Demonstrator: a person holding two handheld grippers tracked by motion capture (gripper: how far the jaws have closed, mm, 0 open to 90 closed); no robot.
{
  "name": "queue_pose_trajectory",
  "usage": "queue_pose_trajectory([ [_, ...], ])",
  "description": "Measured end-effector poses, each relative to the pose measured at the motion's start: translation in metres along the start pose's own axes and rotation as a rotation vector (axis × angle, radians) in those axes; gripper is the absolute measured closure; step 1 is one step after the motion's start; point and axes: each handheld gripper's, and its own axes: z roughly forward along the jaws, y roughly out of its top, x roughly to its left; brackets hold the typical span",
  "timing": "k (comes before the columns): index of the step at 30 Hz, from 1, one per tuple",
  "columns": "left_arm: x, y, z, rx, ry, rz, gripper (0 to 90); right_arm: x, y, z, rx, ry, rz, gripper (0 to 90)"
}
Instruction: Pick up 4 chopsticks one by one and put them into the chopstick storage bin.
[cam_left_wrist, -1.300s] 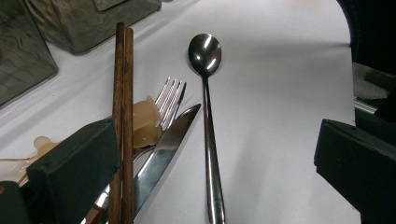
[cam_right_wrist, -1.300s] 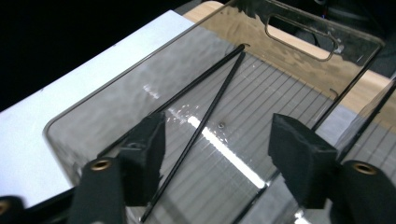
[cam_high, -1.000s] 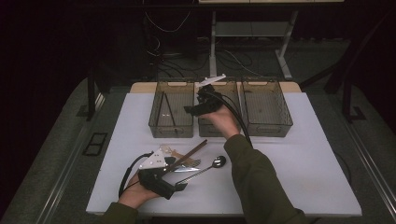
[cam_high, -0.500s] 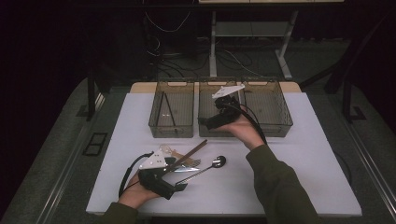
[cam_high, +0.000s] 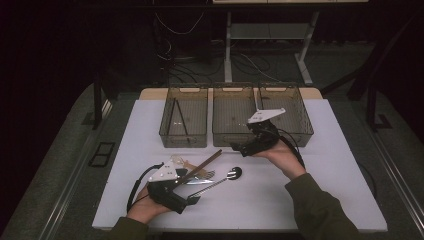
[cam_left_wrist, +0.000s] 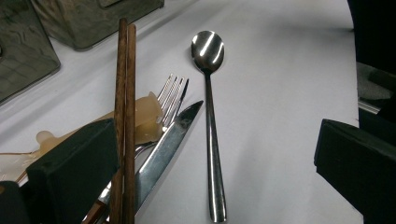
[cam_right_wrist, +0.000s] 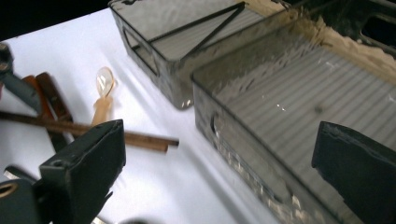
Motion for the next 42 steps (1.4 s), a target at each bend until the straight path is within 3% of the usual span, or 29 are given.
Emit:
queue_pose_trajectory([
  [12,0.0,0.0,0.0,0.001,0.006,-0.003,0.0,-0.002,-0.055,-0.038,-0.041,-0.021,0.034,3.1],
  [28,0.001,0.0,0.0,-0.002,0.008,-0.003,0.0,0.001,-0.124,-0.075,-0.077,-0.05,0.101,3.0],
  [42,0.0,0.001,0.001,0.005,0.014,0.003,0.0,0.011,-0.161,-0.092,-0.025,-0.075,0.096,3.0],
])
